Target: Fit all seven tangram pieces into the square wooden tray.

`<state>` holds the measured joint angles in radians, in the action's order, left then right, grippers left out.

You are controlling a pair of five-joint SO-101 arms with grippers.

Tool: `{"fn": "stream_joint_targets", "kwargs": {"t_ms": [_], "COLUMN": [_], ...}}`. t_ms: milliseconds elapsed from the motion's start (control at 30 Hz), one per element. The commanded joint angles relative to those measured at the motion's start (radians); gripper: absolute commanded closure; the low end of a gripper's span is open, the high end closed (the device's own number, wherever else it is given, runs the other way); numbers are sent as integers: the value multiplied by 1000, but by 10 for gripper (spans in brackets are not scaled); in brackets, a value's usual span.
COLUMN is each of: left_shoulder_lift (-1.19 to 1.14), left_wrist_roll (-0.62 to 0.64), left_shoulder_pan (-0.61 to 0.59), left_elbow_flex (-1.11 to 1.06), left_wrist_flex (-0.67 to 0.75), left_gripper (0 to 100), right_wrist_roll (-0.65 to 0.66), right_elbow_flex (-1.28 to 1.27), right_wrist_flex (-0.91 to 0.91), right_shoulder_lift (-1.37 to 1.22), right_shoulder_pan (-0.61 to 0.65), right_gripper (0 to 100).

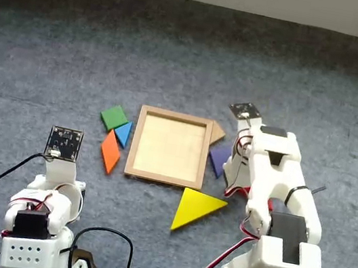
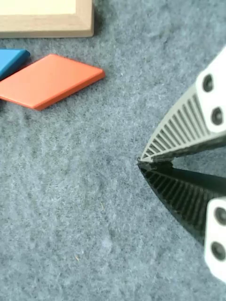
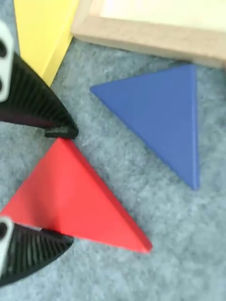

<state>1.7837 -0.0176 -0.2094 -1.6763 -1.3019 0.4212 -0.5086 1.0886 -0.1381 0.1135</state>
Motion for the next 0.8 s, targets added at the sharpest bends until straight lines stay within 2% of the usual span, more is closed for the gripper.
{"fn": "stream_joint_targets", "kwargs": {"t_ms": [0, 333, 533, 767], "left_shoulder_lift": [8, 8, 8, 8], "left_wrist_roll": [6, 6, 6, 6], "left_shoulder_pan": [-5, -5, -5, -5], "left_elbow_flex": [-21, -21, -21, -21], "left_wrist_flex": [-6, -6, -6, -6], "left_gripper": [994, 994, 994, 994], "right_wrist_roll": [8, 8, -3, -236], "right_elbow_flex": [-5, 105, 105, 110], "right_wrist_flex": [45, 231, 295, 294], "right_shoulder_lift": [-1, 243, 435, 489], "right_shoulder_pan": [-19, -8, 77, 263], "right_gripper": [768, 768, 768, 768]}}
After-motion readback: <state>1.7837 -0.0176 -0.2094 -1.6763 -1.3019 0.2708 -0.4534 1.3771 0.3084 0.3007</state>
